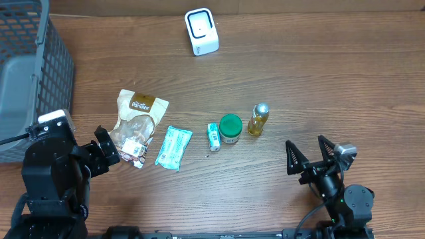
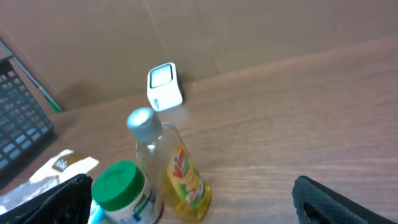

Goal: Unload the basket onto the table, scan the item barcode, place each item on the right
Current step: 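Swing the right gripper over to the Vim soap bottle, then lower the right gripper around the Vim bottle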

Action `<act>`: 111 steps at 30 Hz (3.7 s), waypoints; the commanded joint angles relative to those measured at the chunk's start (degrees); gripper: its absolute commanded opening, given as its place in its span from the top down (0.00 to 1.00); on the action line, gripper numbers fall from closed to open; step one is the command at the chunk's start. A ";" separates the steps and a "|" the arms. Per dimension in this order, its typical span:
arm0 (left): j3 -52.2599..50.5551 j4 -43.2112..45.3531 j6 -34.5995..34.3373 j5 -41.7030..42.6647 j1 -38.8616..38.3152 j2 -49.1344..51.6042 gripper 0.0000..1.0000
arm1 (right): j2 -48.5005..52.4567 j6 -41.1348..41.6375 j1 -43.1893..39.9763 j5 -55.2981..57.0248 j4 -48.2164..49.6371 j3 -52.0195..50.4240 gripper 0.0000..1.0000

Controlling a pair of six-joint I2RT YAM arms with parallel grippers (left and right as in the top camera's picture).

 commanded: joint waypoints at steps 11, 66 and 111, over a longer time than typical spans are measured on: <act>0.28 0.00 -0.15 -1.01 0.31 -0.24 0.00 | 16.04 -2.19 0.15 1.49 -16.85 35.69 0.00; 0.28 0.00 -0.15 -1.01 0.31 -0.24 0.00 | 89.88 15.87 22.08 19.10 -54.80 80.17 0.20; 0.28 0.00 -0.15 -1.01 0.31 -0.24 0.00 | 89.94 15.87 22.08 18.45 -52.59 79.91 0.12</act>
